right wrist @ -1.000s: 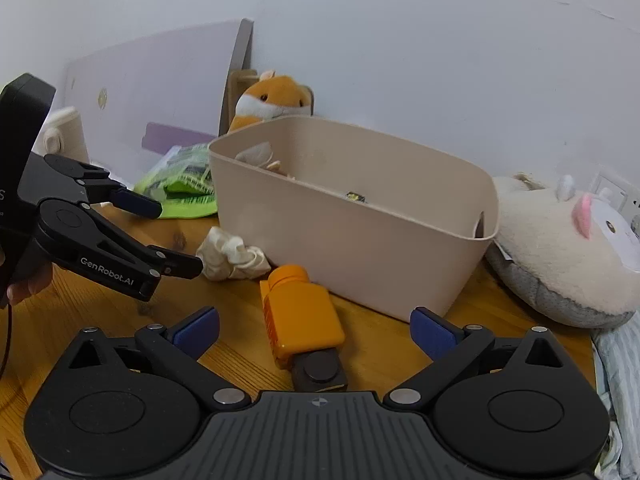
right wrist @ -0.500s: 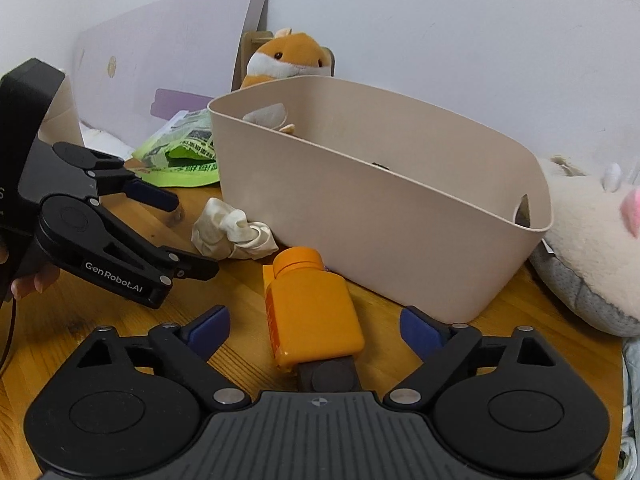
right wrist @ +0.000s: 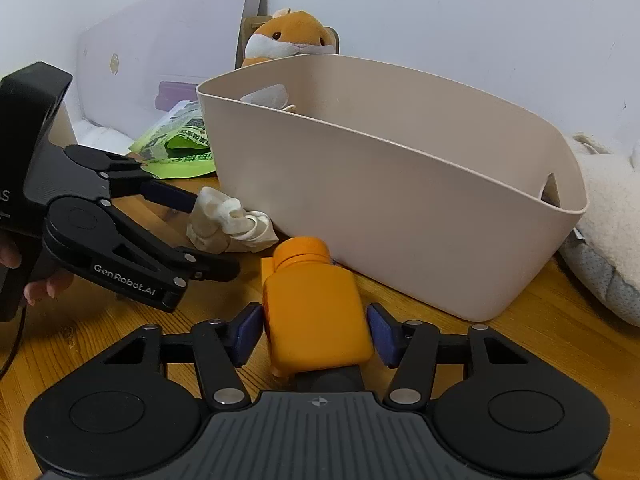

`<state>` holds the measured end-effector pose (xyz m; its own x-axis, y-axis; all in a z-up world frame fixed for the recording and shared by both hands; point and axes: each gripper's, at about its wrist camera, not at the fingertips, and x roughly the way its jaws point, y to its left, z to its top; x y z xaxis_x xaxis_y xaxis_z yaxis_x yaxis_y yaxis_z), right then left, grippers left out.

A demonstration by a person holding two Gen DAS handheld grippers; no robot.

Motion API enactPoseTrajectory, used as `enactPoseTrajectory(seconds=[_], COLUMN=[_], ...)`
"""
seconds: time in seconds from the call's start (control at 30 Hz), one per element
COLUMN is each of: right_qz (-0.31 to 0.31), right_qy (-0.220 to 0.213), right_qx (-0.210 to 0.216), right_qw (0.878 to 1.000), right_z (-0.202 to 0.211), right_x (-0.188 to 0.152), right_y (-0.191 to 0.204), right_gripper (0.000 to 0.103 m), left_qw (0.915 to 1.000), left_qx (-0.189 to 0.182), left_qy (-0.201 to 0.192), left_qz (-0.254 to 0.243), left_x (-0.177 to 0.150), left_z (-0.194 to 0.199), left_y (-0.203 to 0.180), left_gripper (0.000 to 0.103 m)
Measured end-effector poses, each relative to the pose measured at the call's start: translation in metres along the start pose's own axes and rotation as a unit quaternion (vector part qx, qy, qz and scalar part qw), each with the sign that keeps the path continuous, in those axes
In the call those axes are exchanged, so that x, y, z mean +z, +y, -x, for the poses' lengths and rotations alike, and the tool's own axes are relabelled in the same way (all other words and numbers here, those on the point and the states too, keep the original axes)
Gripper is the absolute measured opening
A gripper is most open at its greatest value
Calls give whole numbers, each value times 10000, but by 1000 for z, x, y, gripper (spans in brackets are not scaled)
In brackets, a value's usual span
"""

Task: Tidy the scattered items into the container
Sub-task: 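Grasp the white scrunchie with the left gripper while the right grasps the orange bottle, then lift both items over the beige basket and open both grippers to drop them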

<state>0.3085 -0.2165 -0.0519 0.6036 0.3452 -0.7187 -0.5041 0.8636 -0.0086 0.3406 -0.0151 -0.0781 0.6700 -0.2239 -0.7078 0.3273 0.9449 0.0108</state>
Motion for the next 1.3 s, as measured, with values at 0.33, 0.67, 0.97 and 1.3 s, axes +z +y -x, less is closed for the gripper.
enactPoseTrajectory(seconds=[0.33,0.67,0.97,1.3], right_qz=[-164,-217,-384,-405], right_qy=[-59,-152,-205,-521], right_qx=[-32,-141,-170,-226], right_qw=[9998,9995,9989,9976], right_z=[0,7,19,47], right_x=[2,0,-3,0], right_y=[0,3,1,7], right_gripper=[51,49,49,49], left_qw=[9999,9999,9996,9983], left_qx=[-13,-112,5,85], left_qy=[67,-31,-256,-558], left_qz=[85,34,-86,-156], left_x=[1,-6,-14,-11], left_z=[-3,10,35,66], left_y=[1,-8,-20,-27], left_gripper=[33,16,15,15])
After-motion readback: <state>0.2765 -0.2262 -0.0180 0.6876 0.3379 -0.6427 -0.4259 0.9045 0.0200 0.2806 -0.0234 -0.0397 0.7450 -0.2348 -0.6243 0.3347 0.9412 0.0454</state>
